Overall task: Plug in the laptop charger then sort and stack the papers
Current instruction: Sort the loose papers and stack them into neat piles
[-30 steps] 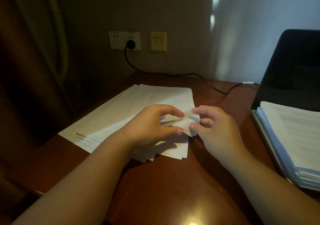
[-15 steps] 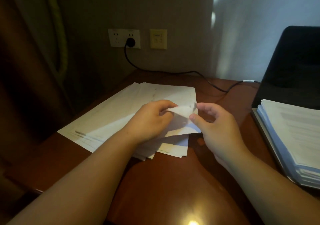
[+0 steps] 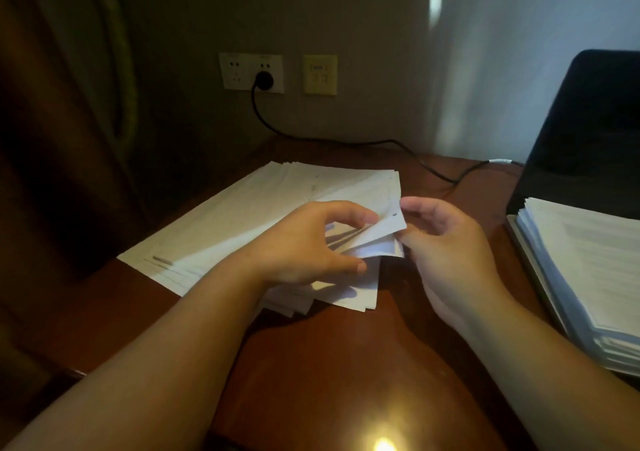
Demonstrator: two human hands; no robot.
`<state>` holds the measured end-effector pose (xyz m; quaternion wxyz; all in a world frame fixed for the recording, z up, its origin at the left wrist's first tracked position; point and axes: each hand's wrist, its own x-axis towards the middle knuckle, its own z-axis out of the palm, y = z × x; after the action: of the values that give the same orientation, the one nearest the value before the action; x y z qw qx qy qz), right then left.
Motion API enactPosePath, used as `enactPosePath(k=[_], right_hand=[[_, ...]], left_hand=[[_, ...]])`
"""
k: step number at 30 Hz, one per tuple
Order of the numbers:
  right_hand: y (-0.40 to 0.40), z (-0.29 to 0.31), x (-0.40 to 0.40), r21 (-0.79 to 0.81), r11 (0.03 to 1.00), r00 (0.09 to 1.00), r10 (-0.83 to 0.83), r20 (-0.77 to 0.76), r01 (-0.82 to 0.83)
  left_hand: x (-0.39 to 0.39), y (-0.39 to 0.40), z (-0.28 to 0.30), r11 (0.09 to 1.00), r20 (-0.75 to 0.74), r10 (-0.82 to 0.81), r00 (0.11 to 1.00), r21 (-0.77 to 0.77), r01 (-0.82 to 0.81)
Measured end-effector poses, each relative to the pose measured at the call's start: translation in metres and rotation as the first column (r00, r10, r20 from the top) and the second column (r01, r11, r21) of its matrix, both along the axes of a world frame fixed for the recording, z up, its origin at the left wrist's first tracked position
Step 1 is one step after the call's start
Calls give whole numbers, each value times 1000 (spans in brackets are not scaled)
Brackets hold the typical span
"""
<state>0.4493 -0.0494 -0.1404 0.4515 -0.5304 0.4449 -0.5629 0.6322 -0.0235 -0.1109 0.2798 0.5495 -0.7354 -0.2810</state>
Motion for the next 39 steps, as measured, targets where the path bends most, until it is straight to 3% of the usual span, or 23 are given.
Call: enactPosePath(k=[4,11,22,24,26,30,31,35,39], right_hand=[[1,2,0,1,999,997,36,74,-37],[8,0,1,-95,992,977,62,-204,-83],[13,6,3,-98,987,896,74,-438,-129],[14,4,1,-139,974,838,76,-541,-178],[16,5,-1,-125,954,723,117,-681,-272],[17,5,-2,57,924,350,200,-915,-378],[17,6,-1,78,924,310,204,-928,-375],[17,6,2,38,944,412,179,-894,-327],[16,0,7,-42,965,475,90,-875,-260]], left_hand=[[2,-2,-3,999,-59,45,997,-28,-47],[3,-6,-5,960,-344,225,911,-81,-268],[0,-3,1,947,-404,264,876,-64,-315],[1,-4,0,949,-407,260,876,-60,-310],[2,-5,-2,956,-406,242,881,-55,-288],[4,-5,-4,967,-380,226,897,-21,-253],[5,-5,-5,972,-354,219,909,-6,-236],[6,-4,-7,988,-252,153,956,28,-151],[7,-4,-8,990,-263,140,955,27,-137]])
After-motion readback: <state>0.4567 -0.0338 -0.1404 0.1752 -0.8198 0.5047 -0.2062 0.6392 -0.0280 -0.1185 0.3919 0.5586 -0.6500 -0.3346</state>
